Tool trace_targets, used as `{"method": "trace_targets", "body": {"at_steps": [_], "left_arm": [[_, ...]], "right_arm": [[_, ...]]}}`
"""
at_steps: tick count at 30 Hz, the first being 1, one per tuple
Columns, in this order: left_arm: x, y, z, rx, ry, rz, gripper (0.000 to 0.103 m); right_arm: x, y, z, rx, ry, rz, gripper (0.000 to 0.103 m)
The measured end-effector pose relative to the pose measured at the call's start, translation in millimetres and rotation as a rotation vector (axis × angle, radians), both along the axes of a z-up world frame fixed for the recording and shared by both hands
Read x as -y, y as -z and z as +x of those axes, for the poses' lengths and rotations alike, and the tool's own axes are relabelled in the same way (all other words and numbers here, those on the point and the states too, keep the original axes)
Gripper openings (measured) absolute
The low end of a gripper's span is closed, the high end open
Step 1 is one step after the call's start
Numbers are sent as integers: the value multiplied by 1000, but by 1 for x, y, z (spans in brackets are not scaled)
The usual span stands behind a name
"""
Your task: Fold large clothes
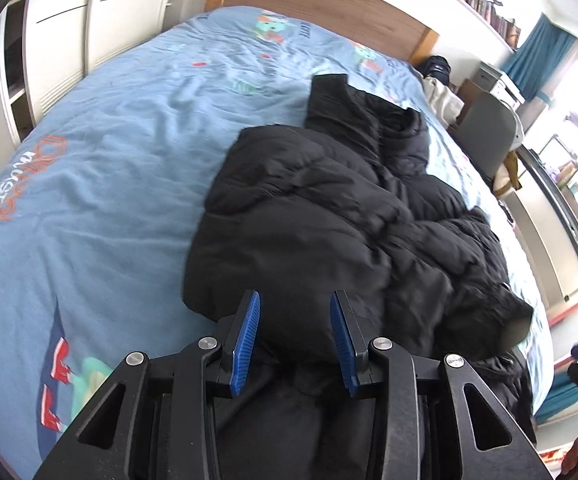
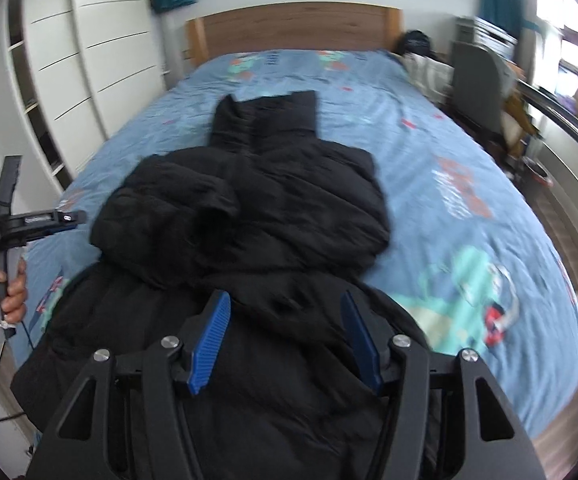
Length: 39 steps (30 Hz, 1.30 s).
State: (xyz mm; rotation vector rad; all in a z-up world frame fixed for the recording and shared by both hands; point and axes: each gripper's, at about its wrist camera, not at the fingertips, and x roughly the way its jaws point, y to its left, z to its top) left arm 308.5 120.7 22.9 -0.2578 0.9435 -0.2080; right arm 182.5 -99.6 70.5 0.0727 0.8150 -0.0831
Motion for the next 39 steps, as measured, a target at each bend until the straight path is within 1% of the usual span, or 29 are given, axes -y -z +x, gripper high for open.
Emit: {"method": "trace_targets", "body": {"at_steps": [3, 6, 9, 10, 12, 13, 15, 18, 21, 25, 27, 28, 30, 31, 33, 35, 37, 39], "left_arm": [[-4, 4, 14, -4, -3, 10, 38], [-2, 9, 30, -4, 3, 19, 38], [3, 17, 44, -9, 14, 29, 38], [5, 20, 49, -12, 19, 31, 38], [10, 29, 56, -19, 31, 37, 40], [13, 37, 59, -28, 35, 42, 43], [17, 51, 61, -42, 38, 48, 44], [23, 70, 62, -58, 44, 62, 46], [27, 81, 63, -67, 34, 72, 47], [30, 72, 58, -65, 27, 101, 47], [29, 59, 48, -37, 23, 83, 47], [28, 53, 40, -14, 23, 72, 47], [33, 46, 26, 14, 40, 72, 48], [39, 47, 21, 14, 53, 86, 51], [52, 56, 15, -5, 82, 141, 54], [62, 65, 15, -34, 94, 198, 55], [62, 61, 14, -43, 77, 198, 54], [58, 50, 9, -40, 69, 173, 54]], "right_arm": [[-45, -2, 57, 12, -114, -7, 56], [-76, 5, 107, 12, -186, -21, 56], [-96, 18, 153, 1, -214, -27, 56], [-99, 23, 161, -3, -220, -31, 56], [-106, 41, 184, -33, -226, -34, 56], [-104, 48, 188, -46, -224, -35, 56], [-101, 72, 200, -91, -217, -48, 56], [-87, 103, 201, -144, -207, -43, 56], [-76, 120, 198, -168, -213, -31, 57], [-72, 116, 191, -178, -215, -38, 56], [-72, 106, 183, -163, -215, -35, 56], [-70, 99, 173, -141, -220, -37, 56], [-67, 95, 159, -127, -225, -42, 56], [-65, 96, 152, -127, -222, -42, 56], [-58, 103, 144, -152, -211, -36, 56], [-50, 112, 139, -185, -185, -33, 56], [-47, 111, 133, -194, -163, -38, 56], [-46, 104, 125, -187, -152, -38, 56]]}}
